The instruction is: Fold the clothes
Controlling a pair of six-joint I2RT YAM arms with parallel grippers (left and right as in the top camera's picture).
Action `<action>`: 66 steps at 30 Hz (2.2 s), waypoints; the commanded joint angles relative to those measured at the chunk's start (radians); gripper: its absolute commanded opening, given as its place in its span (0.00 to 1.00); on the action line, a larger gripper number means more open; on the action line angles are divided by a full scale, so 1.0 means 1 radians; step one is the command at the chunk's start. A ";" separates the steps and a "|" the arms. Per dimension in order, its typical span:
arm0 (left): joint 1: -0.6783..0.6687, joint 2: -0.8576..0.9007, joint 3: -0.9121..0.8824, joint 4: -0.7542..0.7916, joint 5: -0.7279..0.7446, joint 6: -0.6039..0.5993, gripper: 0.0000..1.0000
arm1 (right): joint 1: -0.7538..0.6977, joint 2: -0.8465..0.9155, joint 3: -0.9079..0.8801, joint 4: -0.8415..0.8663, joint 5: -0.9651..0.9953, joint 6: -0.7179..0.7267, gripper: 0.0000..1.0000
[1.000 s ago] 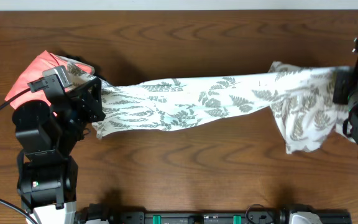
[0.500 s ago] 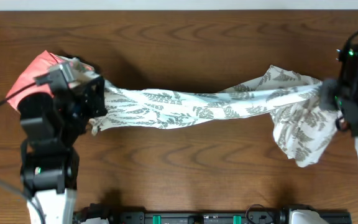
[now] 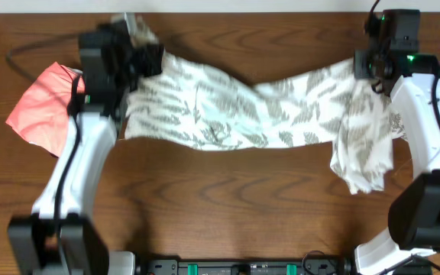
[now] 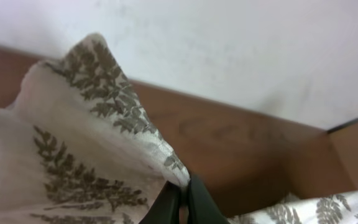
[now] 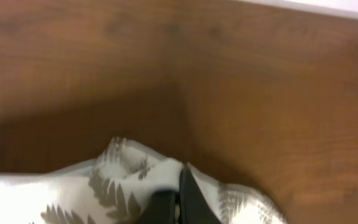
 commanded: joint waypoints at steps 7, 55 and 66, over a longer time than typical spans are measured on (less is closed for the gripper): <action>0.001 0.222 0.660 -0.131 -0.005 0.046 0.06 | -0.099 -0.029 0.423 0.043 0.000 0.017 0.01; 0.001 0.215 0.795 -1.190 -0.296 0.291 0.06 | -0.194 -0.018 0.288 -0.506 0.236 -0.013 0.01; 0.001 0.215 0.795 -1.309 -0.372 0.291 0.06 | -0.173 -0.030 0.288 -0.671 -0.059 -0.115 0.02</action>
